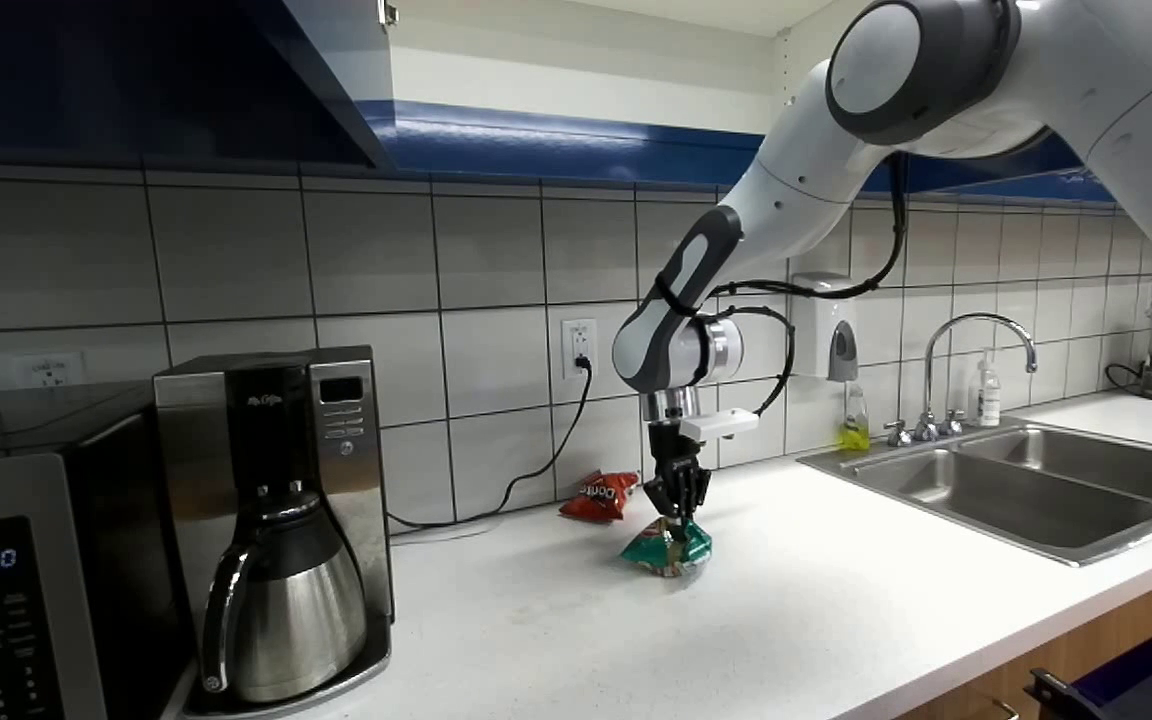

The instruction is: Put the green packet in the open upper cabinet.

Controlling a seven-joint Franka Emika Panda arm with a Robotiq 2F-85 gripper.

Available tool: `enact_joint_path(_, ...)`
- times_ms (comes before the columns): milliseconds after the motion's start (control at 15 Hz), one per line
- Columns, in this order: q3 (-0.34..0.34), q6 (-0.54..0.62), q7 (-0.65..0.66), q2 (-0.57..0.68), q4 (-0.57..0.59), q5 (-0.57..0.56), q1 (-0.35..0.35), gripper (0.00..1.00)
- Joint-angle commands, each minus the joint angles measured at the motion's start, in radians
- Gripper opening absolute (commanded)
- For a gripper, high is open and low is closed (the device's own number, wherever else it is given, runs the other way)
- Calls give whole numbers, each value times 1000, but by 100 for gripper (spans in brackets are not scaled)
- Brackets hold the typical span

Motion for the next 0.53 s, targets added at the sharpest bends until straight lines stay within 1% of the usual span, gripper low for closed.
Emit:
enact_joint_path(0, 19, 2, -6, 2, 10, -24, -27, 0)
enact_joint_path(467, 24, 3, -4, -11, -6, -12, -33, 0)
